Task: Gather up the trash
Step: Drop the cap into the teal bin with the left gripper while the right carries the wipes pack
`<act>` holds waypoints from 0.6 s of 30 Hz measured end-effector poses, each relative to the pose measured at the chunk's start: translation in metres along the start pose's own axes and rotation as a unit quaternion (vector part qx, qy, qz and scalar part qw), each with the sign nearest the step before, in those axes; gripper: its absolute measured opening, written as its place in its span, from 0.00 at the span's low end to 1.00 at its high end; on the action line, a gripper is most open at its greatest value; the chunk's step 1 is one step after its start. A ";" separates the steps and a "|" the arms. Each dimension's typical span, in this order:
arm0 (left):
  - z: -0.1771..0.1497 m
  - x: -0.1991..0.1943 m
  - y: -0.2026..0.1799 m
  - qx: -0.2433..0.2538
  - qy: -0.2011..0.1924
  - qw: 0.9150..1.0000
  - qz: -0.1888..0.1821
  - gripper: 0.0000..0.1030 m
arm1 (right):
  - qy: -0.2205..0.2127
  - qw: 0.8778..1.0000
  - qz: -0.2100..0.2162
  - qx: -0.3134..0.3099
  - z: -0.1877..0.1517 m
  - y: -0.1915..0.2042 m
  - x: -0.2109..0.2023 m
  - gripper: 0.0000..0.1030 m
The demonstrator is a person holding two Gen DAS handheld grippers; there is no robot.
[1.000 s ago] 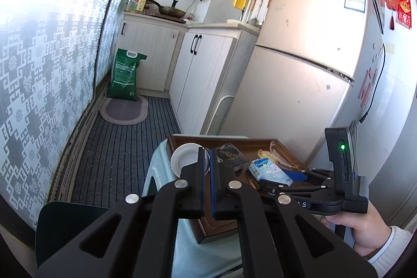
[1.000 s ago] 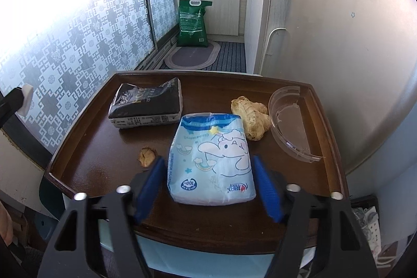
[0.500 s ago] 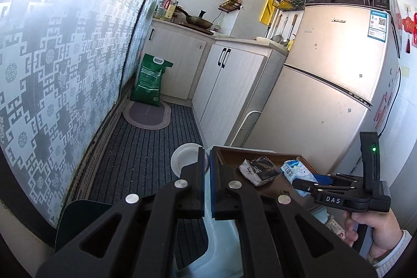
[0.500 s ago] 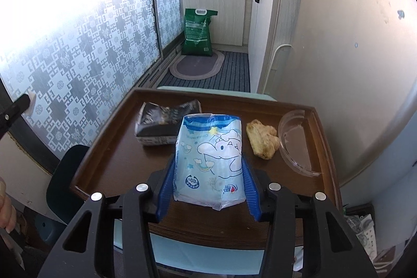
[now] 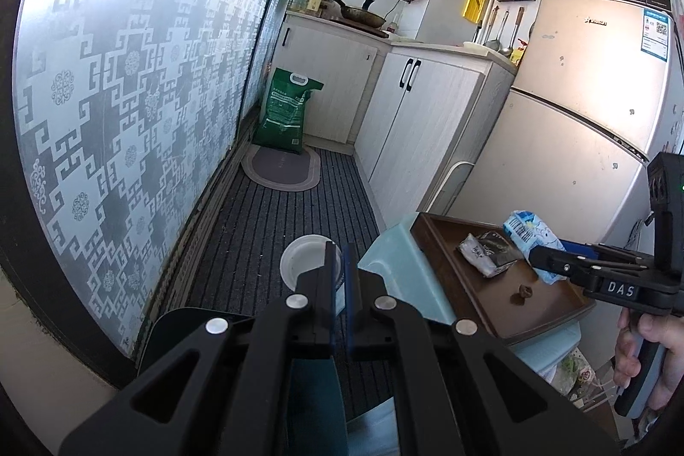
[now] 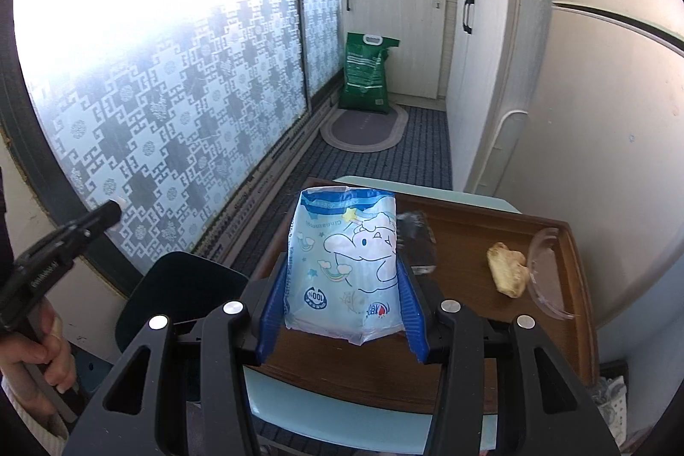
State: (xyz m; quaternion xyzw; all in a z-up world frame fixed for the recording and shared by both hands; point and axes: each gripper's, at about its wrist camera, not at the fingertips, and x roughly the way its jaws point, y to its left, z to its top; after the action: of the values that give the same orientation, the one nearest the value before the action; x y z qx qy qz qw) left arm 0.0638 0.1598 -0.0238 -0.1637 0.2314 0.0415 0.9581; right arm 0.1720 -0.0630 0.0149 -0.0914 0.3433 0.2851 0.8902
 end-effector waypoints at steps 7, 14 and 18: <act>-0.015 0.016 0.021 0.005 0.046 0.999 0.027 0.04 | -0.002 0.999 0.036 -0.016 0.009 0.033 0.002 0.47; -0.036 0.036 0.040 0.014 0.114 0.992 0.058 0.04 | 0.009 0.998 0.060 -0.035 0.012 0.065 0.010 0.47; -0.048 0.049 0.049 0.012 0.158 0.985 0.069 0.04 | 0.018 0.996 0.069 -0.048 0.011 0.081 0.016 0.47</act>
State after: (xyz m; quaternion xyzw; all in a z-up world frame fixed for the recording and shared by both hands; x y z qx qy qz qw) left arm 0.0791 0.1903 -0.1004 -0.1404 0.3908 0.0781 0.9063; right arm 0.1415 0.0144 0.0157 -0.1155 0.3506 0.3601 0.8568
